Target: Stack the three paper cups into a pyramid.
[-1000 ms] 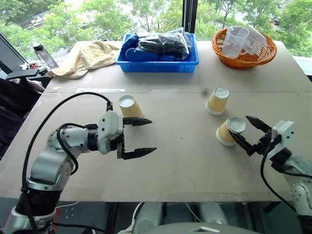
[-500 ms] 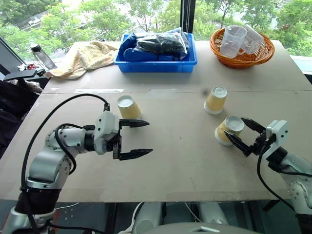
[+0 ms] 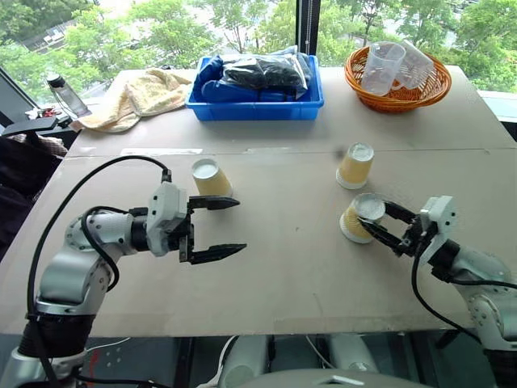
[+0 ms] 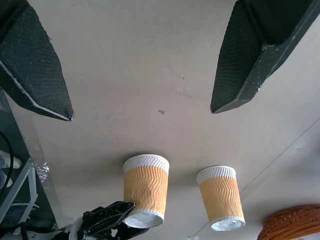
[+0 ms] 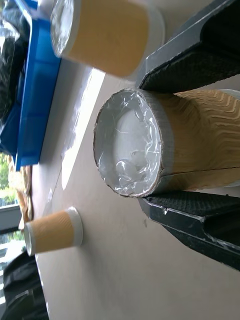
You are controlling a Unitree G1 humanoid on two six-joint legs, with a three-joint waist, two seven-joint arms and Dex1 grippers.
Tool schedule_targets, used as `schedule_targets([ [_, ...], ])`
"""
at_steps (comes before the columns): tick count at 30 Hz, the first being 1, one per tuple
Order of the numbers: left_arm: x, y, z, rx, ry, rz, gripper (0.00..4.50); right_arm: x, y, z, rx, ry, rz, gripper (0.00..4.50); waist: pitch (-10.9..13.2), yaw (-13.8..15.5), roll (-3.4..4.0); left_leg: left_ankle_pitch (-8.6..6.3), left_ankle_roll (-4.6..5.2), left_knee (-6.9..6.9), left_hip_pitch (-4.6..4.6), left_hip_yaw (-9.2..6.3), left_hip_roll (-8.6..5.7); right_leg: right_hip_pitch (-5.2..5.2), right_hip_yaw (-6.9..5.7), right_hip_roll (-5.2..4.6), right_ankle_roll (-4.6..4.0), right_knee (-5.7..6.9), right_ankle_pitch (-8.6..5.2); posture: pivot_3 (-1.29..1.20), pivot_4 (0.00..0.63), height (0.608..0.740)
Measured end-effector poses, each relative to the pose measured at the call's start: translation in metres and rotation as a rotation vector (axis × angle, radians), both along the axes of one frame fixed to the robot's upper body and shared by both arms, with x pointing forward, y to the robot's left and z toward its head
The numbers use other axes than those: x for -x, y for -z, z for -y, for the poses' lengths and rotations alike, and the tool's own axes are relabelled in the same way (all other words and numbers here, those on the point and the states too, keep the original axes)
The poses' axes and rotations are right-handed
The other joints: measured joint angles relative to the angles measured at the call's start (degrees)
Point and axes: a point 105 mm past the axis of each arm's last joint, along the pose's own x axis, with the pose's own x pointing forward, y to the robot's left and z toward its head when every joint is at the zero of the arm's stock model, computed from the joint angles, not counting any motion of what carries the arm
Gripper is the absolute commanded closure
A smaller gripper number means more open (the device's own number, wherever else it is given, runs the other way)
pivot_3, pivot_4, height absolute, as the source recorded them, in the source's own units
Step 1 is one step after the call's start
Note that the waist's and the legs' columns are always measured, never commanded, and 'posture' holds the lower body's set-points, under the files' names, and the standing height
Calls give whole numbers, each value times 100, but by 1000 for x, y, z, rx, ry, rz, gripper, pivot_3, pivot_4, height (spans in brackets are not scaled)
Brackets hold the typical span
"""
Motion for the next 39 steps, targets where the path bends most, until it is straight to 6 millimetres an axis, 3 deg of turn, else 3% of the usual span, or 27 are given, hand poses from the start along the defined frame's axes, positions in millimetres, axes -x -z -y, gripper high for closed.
schedule_targets([
  [1,-1,0,-1,-1,-1,-2,0,2,-5,-17,-12,-59,4,2457,2,4,-3,0,-1,1,-1,0,0,0,0,-1,0,-1,0,0,150,740],
  [5,0,1,-4,-2,8,-16,0,9,-7,-51,-25,-194,-23,2457,12,41,-20,1,-2,4,-5,-1,-2,0,-3,-4,0,-7,0,0,150,740],
  [13,7,-2,-6,19,60,-40,0,5,9,-74,16,-305,-72,2457,18,29,-28,1,-2,4,-5,-4,-2,-4,-7,-4,0,-4,0,0,150,740],
  [14,7,-3,-7,24,62,-43,0,3,11,-77,20,-311,-70,1433,18,21,-28,1,-2,4,-5,-4,-2,-5,-6,-3,0,-4,0,0,150,740],
  [17,8,-5,-8,23,58,-38,0,3,8,-87,-5,-338,-62,102,18,15,-27,1,-3,4,-6,-4,-2,-5,-6,-3,0,-3,0,0,150,740],
  [21,8,-6,-8,22,57,-39,0,5,6,-90,-11,-356,-58,36,18,28,-28,1,-3,5,-6,-4,-3,-5,-6,-5,0,-4,0,0,150,740],
  [26,4,-13,-6,49,52,-36,0,-4,-9,-71,-45,-294,-24,36,19,41,-28,1,-3,5,-7,-5,-3,-5,-7,-5,0,-3,0,0,150,740],
  [31,-14,-47,0,157,-24,36,0,-35,-48,-30,-89,-73,121,36,19,34,-30,2,-3,10,-5,-5,-4,-3,-8,-3,1,4,1,0,150,740],
  [33,-24,-64,9,197,-58,74,0,-62,-61,-6,-75,99,184,36,19,26,-32,2,-4,16,-6,-4,-5,-3,-6,-2,2,7,1,0,150,740],
  [39,-39,-81,29,234,-129,44,0,-102,-48,24,-57,355,157,36,20,-36,-31,3,-6,15,-13,-1,-6,-11,0,1,2,9,1,0,150,740],
])
